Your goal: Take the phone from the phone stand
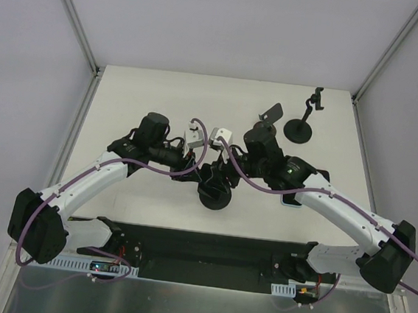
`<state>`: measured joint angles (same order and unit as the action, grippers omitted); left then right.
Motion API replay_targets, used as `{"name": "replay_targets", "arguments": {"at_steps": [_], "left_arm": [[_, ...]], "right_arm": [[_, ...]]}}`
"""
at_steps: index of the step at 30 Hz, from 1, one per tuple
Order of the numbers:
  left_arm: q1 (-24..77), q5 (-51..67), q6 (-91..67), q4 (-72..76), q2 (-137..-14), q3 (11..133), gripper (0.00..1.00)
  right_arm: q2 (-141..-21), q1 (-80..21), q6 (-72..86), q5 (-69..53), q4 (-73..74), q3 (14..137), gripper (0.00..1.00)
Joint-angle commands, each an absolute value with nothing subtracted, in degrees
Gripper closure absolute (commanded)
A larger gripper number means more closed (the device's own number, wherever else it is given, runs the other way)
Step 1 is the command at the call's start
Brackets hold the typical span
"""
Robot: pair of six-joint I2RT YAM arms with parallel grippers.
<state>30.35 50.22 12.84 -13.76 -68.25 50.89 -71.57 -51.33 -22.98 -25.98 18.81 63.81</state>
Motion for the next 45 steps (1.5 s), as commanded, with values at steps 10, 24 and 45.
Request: {"name": "replay_targets", "arguments": {"at_steps": [10,24,45], "left_arm": [[30.94,50.80,11.07,-11.07,-64.69,50.89,1.00],[27.07,51.68,10.54,-12.57,-63.19,50.01,1.00],[26.19,52.04,12.57,-14.77,-62.31,49.66,1.00]], "right_arm": [[-75.32,-53.61,-23.03,-24.87,18.63,66.71,0.80],[-71.37,-52.56,-31.02,-26.27,30.67,66.36,0.99],[-67.67,-48.78,-36.91,-40.51,35.16,65.65,0.99]]}}
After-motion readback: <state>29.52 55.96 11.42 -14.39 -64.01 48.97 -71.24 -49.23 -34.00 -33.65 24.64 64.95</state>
